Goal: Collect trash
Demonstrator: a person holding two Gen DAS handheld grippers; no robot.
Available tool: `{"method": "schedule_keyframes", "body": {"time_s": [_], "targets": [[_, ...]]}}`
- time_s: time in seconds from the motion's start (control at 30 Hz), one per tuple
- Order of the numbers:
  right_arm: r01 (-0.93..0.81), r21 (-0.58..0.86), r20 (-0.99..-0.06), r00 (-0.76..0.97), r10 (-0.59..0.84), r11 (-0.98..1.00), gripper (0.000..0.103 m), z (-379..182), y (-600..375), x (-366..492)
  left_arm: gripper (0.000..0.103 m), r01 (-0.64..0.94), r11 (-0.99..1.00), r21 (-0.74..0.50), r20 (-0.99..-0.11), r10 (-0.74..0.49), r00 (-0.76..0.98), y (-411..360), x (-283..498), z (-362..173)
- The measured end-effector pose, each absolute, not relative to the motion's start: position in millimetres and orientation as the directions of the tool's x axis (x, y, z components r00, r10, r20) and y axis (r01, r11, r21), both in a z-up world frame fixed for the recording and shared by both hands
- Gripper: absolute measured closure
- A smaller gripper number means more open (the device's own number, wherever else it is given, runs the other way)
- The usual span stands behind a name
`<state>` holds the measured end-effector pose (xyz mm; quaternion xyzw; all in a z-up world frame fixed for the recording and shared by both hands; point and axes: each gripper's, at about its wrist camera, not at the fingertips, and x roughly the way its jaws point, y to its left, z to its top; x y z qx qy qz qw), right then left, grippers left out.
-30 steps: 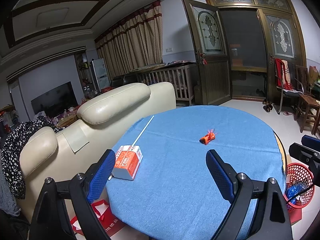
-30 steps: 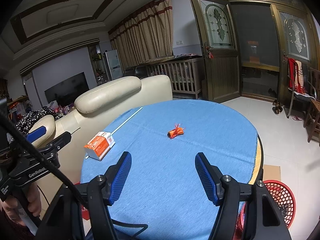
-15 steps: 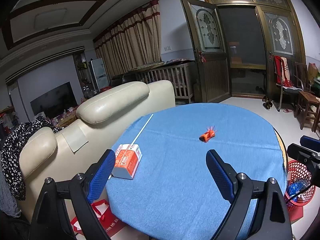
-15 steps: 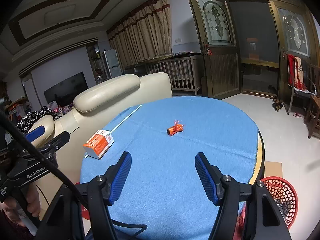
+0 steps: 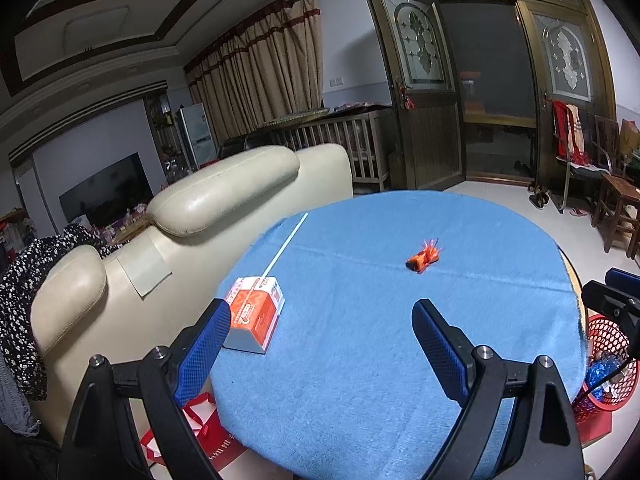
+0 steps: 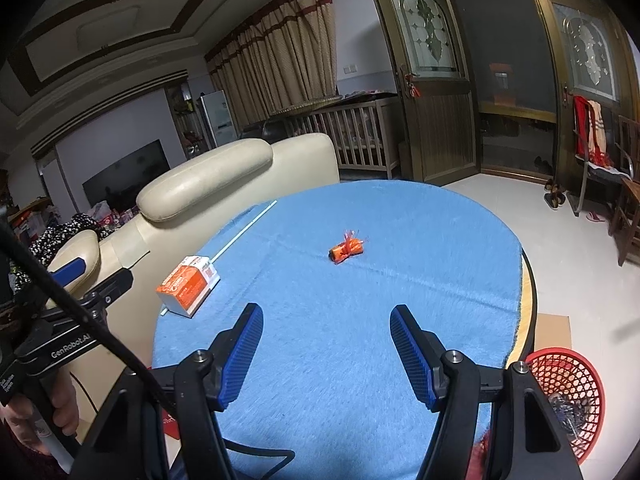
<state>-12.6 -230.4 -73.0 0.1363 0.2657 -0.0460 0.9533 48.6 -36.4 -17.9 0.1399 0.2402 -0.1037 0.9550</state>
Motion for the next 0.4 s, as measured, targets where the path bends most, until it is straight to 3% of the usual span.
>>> {"method": "schedule_keyframes", "body": {"time_s": [0.4], "targets": [[0.229, 0.256, -0.590, 0.806, -0.036, 0.939, 0.033, -116, -262, 43, 0.011, 0.268, 0.953, 0.140, -0.581, -0.140, 0.802, -35, 113, -57]]}}
